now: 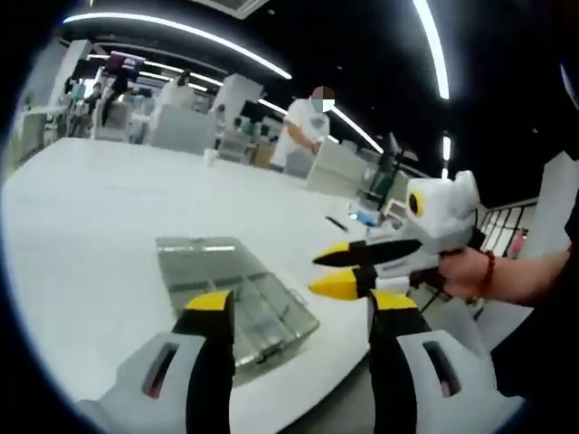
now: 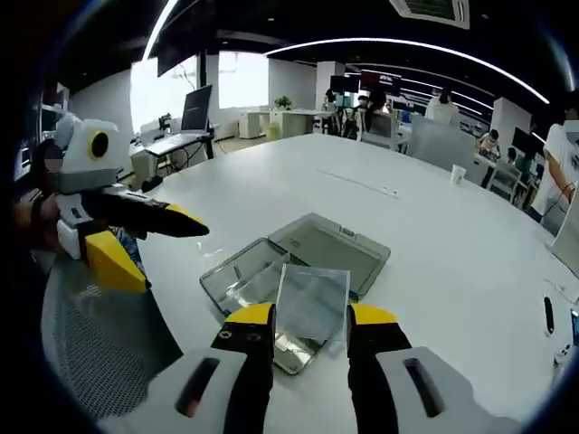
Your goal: Insert the divider into the dual guide fixture by aligning both edges with the guide slots and pushing it downward to the bottom, including one-sided entry, uneven engagement, binding, and posture correction.
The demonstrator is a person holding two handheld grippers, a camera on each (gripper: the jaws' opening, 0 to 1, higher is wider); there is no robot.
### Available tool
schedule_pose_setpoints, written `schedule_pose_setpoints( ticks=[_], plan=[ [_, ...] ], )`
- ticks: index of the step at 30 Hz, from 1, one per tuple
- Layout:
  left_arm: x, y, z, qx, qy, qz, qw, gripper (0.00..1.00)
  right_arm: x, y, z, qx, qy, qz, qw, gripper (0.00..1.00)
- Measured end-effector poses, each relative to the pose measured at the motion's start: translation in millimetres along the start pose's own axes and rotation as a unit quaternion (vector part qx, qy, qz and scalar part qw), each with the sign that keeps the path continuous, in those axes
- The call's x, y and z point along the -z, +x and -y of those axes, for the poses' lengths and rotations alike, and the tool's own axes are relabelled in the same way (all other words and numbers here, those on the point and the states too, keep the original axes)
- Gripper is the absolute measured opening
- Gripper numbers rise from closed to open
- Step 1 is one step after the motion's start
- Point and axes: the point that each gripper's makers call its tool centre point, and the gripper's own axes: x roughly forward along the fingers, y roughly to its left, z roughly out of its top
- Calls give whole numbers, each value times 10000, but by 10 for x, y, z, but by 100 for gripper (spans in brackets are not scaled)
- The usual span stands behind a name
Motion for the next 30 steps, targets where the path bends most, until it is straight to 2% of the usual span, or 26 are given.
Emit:
schedule_pose_setpoints(
  ticks=[3,9,14,17,19,23,25,30],
  plan=[
    [-68,-12,-41,-112,97,101,9998,53,-70,3,-48,-43,31,127,9999,27],
    [-128,-19,-50,-87,-64,282,9995,52,-75,2,-160,-182,-80,104,9997,27],
    [-34,32,-26,129,-780,309,9964,43,-81,-38,-219,-230,-164,84,9996,27],
    [-9,57,-2,259,-1027,211,9941,35,-111,-65,-238,-200,-100,160,9996,27],
    [-43,62,30,402,-1182,278,9918,28,-123,-77,-279,-226,-106,157,9996,27],
    [7,96,-14,392,-1379,231,9894,15,-168,-89,-337,-259,-119,213,9994,27],
    [31,112,-5,432,-1537,190,9870,14,-205,-89,-377,-302,-109,281,9991,27],
    [-28,126,-10,494,-1841,300,9812,13,-256,-87,-404,-284,-212,288,9990,27]
  ],
)
